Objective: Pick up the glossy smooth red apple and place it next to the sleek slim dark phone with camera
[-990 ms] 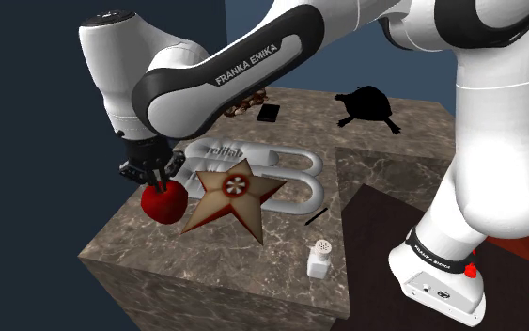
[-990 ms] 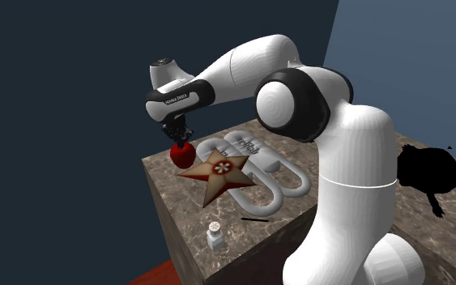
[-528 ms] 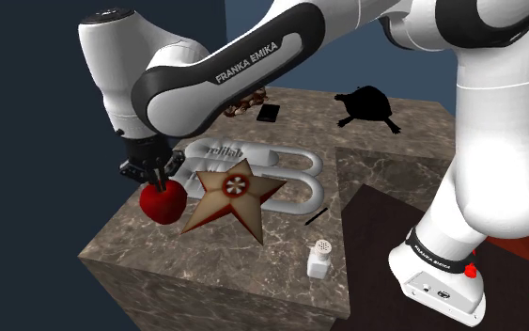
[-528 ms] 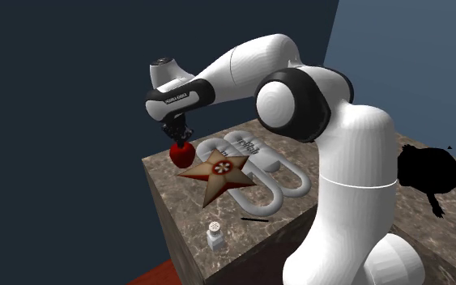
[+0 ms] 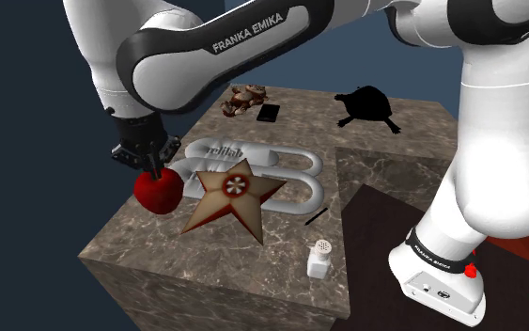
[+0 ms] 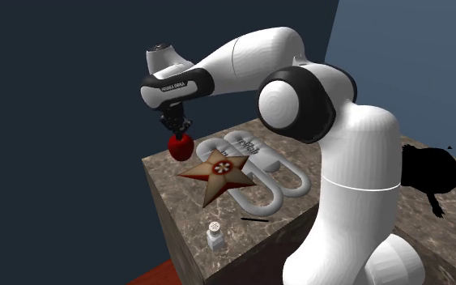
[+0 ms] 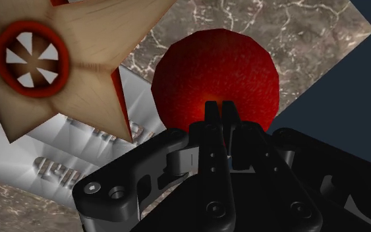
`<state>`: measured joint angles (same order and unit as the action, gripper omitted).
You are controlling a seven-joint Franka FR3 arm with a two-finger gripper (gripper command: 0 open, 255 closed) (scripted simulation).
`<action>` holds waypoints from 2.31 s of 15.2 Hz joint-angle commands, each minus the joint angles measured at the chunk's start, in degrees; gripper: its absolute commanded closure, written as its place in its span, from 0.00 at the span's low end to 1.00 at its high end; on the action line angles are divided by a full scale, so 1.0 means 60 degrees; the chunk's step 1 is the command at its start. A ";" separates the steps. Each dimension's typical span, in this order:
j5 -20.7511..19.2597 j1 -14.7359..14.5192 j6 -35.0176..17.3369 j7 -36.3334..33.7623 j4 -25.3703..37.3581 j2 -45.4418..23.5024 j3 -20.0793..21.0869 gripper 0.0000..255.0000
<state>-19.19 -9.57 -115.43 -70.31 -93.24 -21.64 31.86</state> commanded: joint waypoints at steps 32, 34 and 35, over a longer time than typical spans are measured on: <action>0.1000 0.0863 0.2749 0.1698 0.1862 0.1279 0.0007 1.00; 0.1279 0.1278 0.2541 0.2187 0.1360 0.1694 -0.0123 1.00; 0.1410 0.1470 0.2449 0.2436 0.1135 0.1884 -0.0198 1.00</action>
<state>-11.61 -1.93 -100.09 -57.17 -84.81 -11.68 31.03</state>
